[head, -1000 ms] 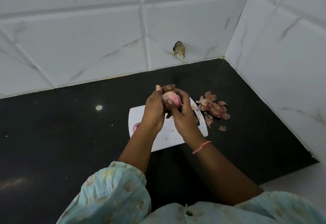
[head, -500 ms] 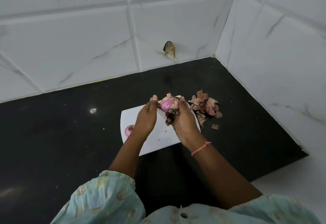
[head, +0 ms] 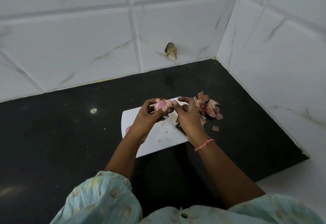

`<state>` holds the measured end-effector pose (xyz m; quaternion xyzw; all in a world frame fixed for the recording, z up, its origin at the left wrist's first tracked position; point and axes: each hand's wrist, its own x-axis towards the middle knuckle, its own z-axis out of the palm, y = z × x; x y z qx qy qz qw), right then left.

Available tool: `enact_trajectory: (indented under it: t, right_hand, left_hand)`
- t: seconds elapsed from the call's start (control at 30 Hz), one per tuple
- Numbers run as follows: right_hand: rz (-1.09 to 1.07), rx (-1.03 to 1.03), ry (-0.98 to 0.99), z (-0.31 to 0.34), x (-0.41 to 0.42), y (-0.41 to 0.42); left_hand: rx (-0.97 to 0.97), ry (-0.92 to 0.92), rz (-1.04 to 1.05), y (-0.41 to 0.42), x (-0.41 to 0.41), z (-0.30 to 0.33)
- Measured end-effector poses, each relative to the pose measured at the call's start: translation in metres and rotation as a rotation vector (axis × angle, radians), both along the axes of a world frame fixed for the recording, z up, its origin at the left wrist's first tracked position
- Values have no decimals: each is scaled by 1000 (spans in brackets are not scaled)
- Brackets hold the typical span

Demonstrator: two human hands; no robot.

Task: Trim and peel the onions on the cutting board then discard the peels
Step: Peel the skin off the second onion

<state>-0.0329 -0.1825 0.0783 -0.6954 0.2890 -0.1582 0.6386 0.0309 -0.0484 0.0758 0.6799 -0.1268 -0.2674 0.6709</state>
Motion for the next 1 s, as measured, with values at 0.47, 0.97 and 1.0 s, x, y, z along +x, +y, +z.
enact_trajectory:
  t: [0.47, 0.97, 1.0]
  right_hand:
    - [129, -238, -192, -2, 4, 18]
    - [281, -220, -131, 9, 3, 12]
    - [288, -152, -102, 9, 4, 13]
  left_hand:
    - [-156, 76, 138, 0, -6, 0]
    - [-295, 189, -38, 18, 7, 6]
    - [-273, 164, -69, 16, 6, 7]
